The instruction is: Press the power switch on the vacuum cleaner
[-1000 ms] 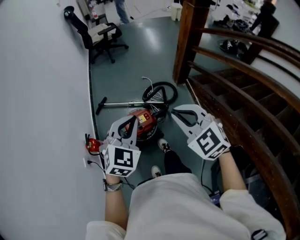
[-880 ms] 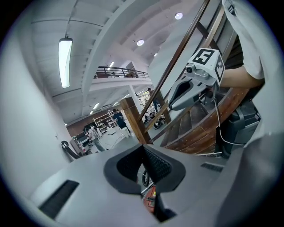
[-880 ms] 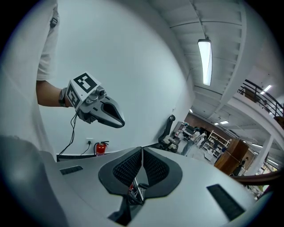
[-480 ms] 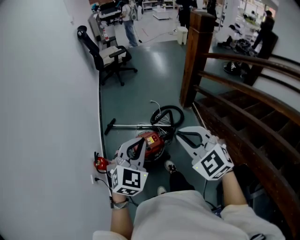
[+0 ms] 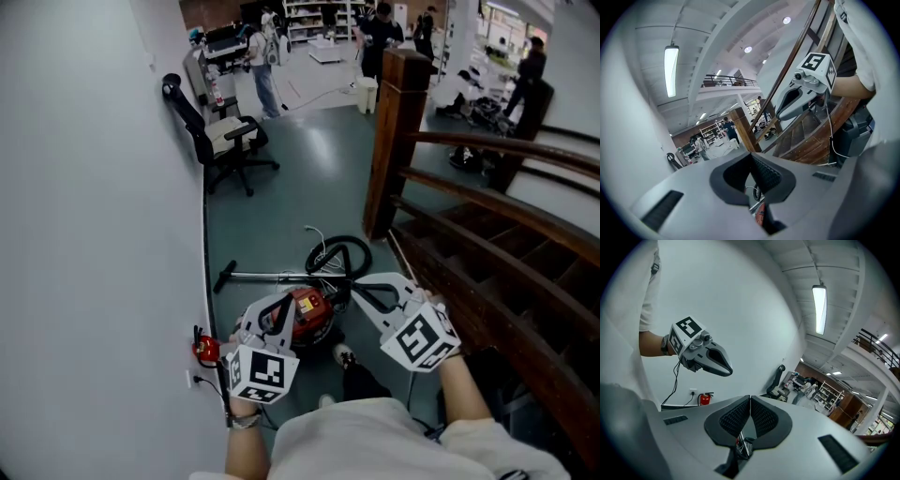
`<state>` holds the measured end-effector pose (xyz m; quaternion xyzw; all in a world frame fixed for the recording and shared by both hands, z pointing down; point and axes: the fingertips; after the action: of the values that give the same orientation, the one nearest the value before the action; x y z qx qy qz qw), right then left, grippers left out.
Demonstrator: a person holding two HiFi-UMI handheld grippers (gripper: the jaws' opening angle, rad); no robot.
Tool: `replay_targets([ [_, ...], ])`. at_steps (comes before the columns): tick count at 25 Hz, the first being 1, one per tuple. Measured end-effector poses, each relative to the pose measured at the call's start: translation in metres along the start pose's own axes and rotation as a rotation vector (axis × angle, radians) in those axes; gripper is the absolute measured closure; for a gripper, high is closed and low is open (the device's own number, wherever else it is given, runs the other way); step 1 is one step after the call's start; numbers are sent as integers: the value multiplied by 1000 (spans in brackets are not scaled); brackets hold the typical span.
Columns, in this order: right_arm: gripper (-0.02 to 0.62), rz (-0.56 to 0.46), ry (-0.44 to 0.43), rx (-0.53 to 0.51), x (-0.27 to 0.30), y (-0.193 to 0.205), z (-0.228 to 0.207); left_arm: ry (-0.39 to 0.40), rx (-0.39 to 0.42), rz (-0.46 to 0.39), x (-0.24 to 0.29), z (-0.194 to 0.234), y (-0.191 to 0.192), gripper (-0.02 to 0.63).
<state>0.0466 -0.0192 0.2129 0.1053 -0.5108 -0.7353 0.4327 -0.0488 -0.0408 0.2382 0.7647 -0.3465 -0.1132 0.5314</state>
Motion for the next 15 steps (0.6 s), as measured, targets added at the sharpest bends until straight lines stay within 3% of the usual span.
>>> replay_targets([
  [15, 568, 43, 12, 14, 2, 10, -3, -12, -19, -4, 4, 2, 4, 606],
])
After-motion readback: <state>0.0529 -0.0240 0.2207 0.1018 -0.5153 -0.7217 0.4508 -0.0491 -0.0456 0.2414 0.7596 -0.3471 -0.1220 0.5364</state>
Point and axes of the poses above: the fingertips, and each gripper's own axes: x forward along the fingers, z to its left, y out of its underside, and after that the axes turned 7 degrees about -z, right-handed
